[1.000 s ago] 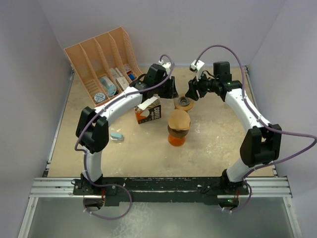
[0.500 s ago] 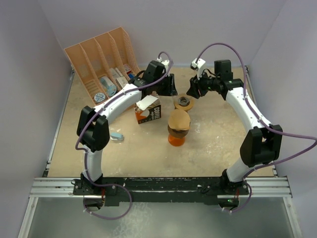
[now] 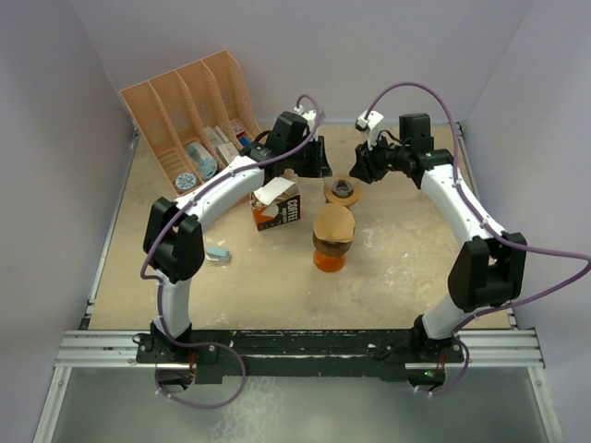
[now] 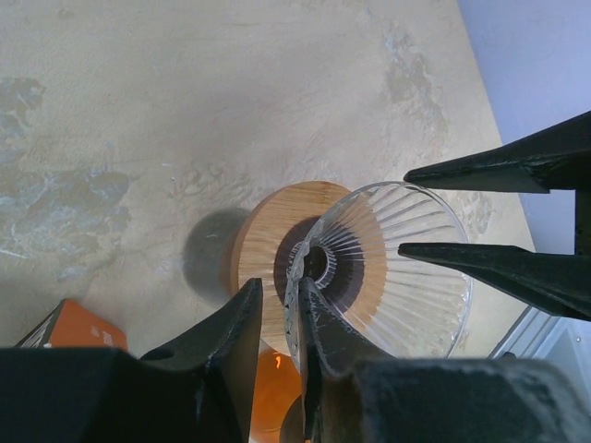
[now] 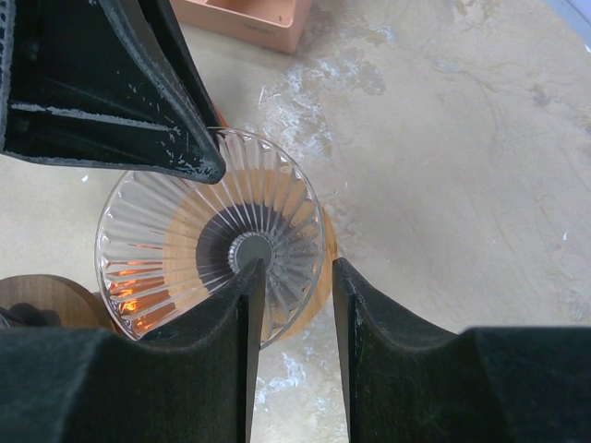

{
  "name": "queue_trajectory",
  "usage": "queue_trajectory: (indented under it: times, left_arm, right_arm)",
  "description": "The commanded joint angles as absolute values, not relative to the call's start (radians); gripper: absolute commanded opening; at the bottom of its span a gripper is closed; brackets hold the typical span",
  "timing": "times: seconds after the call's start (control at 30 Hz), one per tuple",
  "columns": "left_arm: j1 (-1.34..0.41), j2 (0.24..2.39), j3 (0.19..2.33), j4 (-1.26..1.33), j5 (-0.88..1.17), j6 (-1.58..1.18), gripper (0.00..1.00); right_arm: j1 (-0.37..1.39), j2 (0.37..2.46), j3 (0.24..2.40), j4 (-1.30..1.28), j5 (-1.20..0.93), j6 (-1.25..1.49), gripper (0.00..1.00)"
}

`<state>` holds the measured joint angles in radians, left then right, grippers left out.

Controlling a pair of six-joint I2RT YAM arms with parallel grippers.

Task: Place the coffee filter in the dripper
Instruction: Place the coffee filter at the coffee filter holder.

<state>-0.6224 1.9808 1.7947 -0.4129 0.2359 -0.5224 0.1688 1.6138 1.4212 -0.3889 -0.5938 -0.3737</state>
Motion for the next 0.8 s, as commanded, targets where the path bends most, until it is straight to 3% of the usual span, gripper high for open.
queue_trajectory:
  times: [0.0, 0.37, 0.77]
  left_arm:
    - [-0.616, 1.969, 1.798, -0.373, 0.25, -0.538, 0.17]
    - [-0.616, 1.966, 1.762, -0.362, 0.253, -0.538, 0.14]
    - [-0.617, 1.961, 1.855, -0.389, 0.256, -0.518, 0.29]
  right_arm:
    - [0.161, 1.574, 1.387, -0.365, -0.575, -0.371, 0.36]
    - [0.161, 1.579, 1.374, -0.363, -0.575, -0.382, 0.35]
    - [0.161, 1.579, 1.501, -0.414, -0.588, -0.374, 0.54]
